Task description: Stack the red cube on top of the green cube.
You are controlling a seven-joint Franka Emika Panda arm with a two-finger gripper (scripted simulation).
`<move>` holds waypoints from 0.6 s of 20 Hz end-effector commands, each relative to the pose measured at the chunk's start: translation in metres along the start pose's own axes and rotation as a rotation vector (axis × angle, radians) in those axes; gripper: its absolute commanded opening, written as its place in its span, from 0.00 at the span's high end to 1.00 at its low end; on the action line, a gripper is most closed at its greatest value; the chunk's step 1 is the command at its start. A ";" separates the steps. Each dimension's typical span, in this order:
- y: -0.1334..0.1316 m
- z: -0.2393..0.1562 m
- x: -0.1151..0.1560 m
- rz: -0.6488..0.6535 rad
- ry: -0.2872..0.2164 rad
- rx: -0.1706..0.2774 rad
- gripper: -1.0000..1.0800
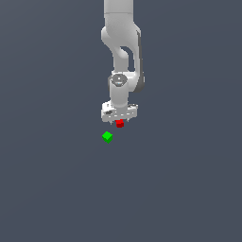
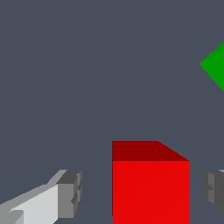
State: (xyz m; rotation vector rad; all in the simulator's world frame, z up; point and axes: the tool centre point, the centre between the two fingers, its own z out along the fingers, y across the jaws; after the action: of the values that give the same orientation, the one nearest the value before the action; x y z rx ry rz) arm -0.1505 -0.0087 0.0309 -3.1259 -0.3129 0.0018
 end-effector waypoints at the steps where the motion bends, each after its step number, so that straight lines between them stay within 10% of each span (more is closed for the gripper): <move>1: 0.000 0.007 0.000 0.000 0.001 0.000 0.04; 5: 0.000 0.011 0.000 -0.001 0.001 0.000 0.04; 6: 0.000 0.011 0.000 -0.001 0.001 0.000 1.00; 12: 0.000 0.011 0.000 -0.001 0.001 0.000 1.00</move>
State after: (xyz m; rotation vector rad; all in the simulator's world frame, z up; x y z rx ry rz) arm -0.1505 -0.0089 0.0203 -3.1261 -0.3134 0.0000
